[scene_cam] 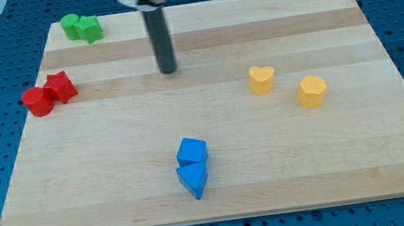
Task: Move yellow blocks towards right centre
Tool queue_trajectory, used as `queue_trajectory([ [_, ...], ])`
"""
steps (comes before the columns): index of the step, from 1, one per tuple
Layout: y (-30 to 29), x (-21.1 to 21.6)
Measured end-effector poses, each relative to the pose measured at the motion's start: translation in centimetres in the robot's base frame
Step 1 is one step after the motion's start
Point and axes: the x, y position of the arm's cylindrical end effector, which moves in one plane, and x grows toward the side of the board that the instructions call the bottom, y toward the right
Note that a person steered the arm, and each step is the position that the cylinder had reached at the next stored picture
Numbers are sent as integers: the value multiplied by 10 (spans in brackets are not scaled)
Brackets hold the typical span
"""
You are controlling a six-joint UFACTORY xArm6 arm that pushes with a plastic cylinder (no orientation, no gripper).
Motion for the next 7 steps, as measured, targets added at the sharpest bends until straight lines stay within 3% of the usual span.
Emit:
queue_trajectory([
  [2, 1, 13],
  [3, 17, 50],
  [5, 131, 62],
  [7, 204, 61],
])
